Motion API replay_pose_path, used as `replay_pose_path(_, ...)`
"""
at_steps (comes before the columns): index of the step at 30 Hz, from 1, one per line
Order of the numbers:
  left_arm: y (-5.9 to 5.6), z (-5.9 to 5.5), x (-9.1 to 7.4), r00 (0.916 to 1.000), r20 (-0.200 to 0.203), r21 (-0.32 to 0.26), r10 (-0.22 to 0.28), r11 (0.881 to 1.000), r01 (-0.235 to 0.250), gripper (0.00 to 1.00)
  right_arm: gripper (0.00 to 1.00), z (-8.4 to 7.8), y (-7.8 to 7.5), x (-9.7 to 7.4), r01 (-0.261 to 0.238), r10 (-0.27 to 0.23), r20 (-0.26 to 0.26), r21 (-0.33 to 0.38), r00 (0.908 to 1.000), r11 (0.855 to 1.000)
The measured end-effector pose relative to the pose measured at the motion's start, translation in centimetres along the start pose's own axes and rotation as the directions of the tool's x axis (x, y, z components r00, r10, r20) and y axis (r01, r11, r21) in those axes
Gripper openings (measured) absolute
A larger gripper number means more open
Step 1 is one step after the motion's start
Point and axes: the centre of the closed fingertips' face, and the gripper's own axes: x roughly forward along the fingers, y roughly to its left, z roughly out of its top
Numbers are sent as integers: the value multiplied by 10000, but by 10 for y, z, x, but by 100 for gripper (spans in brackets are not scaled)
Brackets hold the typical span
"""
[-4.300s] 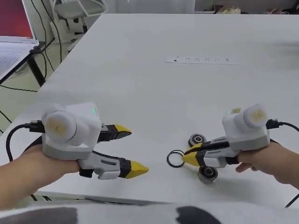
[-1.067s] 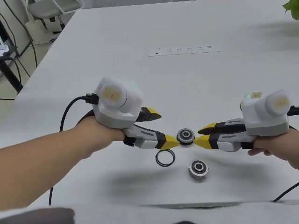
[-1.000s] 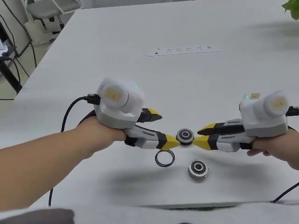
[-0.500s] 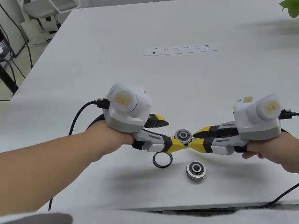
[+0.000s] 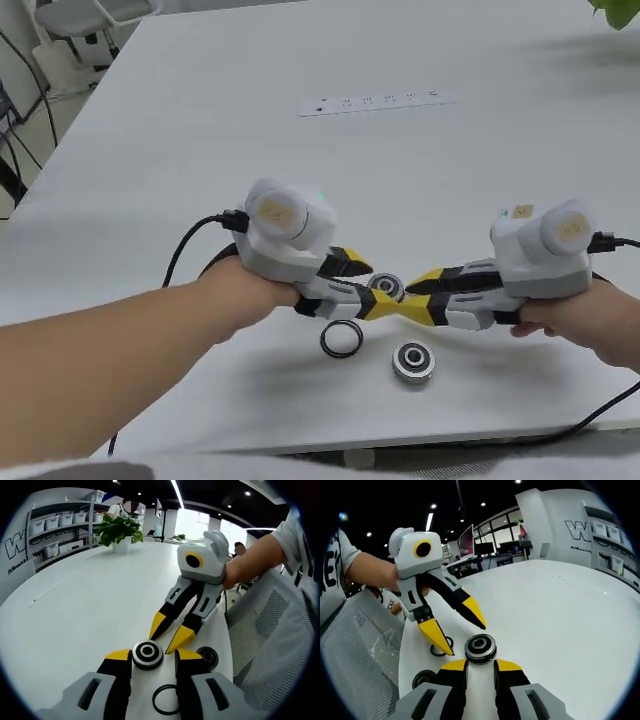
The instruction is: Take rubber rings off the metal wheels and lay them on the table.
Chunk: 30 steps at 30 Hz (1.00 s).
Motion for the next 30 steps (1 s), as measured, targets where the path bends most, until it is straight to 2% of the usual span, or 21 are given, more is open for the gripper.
replay_pose_path(13, 4, -3, 6, 9996, -278, 306, 80, 9995, -71, 15, 17, -1, -3, 1, 11, -11, 16, 7, 10000, 10000)
replay_pose_path(18, 5, -4, 7, 9990, -354, 762, 287, 9968, -260, 11, 18, 0, -3, 2, 23, -23, 46, 20, 10000, 10000)
replay_pose_path(20, 8, -4, 7, 9975, -434, 1030, 557, 9934, -510, 8, 18, 0, -3, 2, 28, -29, 71, 52, 10000, 10000)
replay_pose_path(26, 7, -4, 7, 9973, -385, 1003, 629, 9932, -587, 7, 19, 2, -5, 4, 135, -133, 105, -148, 9999, 9998)
replay_pose_path(30, 7, -4, 7, 9966, -283, 886, 778, 9932, -750, 7, 24, 5, -4, 8, 257, -253, 114, -374, 9996, 9990)
